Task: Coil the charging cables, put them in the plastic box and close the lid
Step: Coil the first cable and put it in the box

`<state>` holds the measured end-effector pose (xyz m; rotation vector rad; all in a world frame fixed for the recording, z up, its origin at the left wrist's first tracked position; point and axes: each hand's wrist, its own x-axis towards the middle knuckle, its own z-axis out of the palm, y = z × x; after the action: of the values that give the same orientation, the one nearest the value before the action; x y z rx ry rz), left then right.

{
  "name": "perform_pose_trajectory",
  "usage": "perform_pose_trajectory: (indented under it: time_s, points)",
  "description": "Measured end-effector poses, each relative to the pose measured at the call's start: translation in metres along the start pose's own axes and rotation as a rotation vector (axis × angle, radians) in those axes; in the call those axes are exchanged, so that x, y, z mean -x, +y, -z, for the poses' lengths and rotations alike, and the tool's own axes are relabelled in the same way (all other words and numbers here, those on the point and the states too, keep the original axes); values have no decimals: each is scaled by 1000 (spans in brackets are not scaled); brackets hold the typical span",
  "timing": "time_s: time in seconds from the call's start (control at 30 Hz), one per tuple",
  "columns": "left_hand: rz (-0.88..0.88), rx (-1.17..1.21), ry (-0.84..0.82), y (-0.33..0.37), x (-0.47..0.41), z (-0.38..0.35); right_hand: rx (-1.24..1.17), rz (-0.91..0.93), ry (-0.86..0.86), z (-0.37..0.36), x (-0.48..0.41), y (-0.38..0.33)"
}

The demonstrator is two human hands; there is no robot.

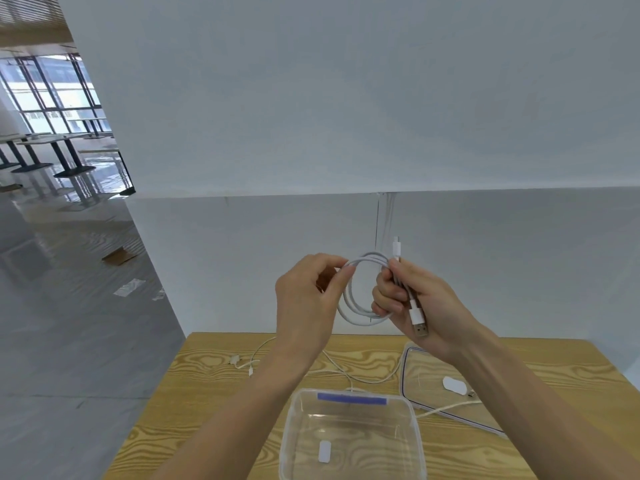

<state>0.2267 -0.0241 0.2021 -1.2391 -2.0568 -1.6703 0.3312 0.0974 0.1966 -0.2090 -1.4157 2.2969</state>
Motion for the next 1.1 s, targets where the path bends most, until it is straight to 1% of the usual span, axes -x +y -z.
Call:
perform_pose_trajectory:
  time_s: [0.17,0.27,0.33,0.37,0.43,0.5,0.53,0.6,0.7,0.77,0.8,0.97,1.1]
  points:
    - [-133,-148,86,-7,2,-3,-19,-26,9,2,-1,3]
    - [-74,-145,100,-9,6,-8,-50,-48,-19,-2,-2,4]
    - [-25,-85,106,-8,6,-9,-116,-72,-56,-4,-2,4]
    - [26,-4,114,-6,6,-9,-171,-84,-73,-4,-2,3]
    - [211,265,142,-3,1,-6,-276,-95,-98,-1,-3,3]
    - [421,584,138,1,-5,-1,-306,-89,-103,4,-3,3]
    - [495,717,123,2,-8,1,-289,-83,-101,7,-3,3]
    - [577,874,83,1,-15,6,-219,-61,-99,10,-3,2]
    - [617,972,77,-9,-28,15,-127,-22,-93,10,-1,-1]
    - [596,986,59,-16,-36,22,-103,-2,-86,9,1,-5]
    - [585,960,23,-18,-37,24,-93,6,-92,9,1,-6]
    - [538,677,-265,-27,-32,23,-50,36,-142,7,0,-10]
    - [512,580,-483,-32,-27,21,-35,17,-160,6,-2,-11]
